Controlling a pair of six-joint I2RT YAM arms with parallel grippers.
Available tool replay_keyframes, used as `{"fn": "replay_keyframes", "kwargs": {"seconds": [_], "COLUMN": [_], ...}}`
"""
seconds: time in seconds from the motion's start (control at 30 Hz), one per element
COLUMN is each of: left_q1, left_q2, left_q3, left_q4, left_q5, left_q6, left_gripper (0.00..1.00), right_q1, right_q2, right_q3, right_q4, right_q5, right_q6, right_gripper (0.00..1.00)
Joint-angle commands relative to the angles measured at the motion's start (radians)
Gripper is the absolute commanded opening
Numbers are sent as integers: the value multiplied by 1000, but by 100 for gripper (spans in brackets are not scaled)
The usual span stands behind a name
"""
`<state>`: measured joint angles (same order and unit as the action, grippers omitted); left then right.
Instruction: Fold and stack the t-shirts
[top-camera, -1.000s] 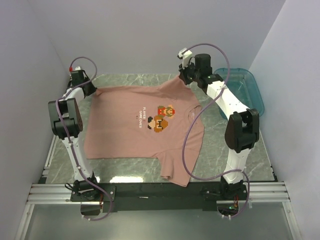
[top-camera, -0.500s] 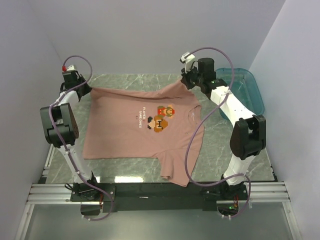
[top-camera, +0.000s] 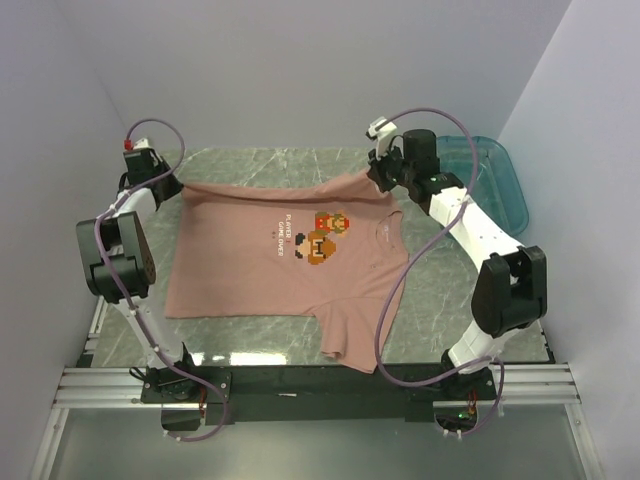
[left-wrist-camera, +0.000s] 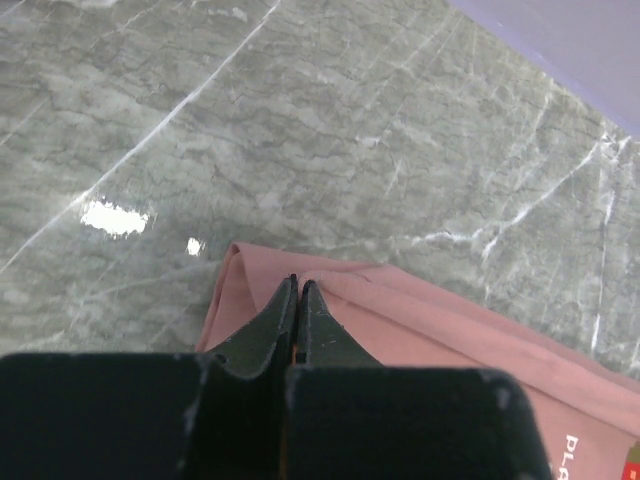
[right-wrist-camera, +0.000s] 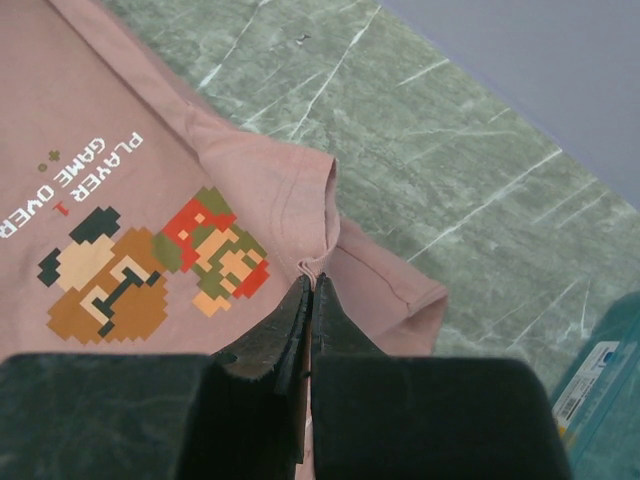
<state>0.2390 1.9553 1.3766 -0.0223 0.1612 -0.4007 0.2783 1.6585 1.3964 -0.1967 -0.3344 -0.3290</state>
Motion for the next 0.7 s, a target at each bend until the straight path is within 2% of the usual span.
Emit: {"fn": "replay_keyframes", "kwargs": {"seconds": [0.0,0.27,0.67], "left_q1": [5,5,5], "left_q2": [-91,-144,-142], "left_q3": [-39,-129,-154], "left_q4": [35,53,38], "left_q5": [12,11,3], "left_q6": [25,23,34], "left_gripper": [0,1,1], "right_q1": [-8,-11,-10], "right_q2": [-81,-146,-184], "right_q3": [-30,-119,-195], "right_q4": [54,66,52], "right_q5": [-5,-3,-25], "right_q6": [15,18,16], "right_gripper": [0,0,0]}}
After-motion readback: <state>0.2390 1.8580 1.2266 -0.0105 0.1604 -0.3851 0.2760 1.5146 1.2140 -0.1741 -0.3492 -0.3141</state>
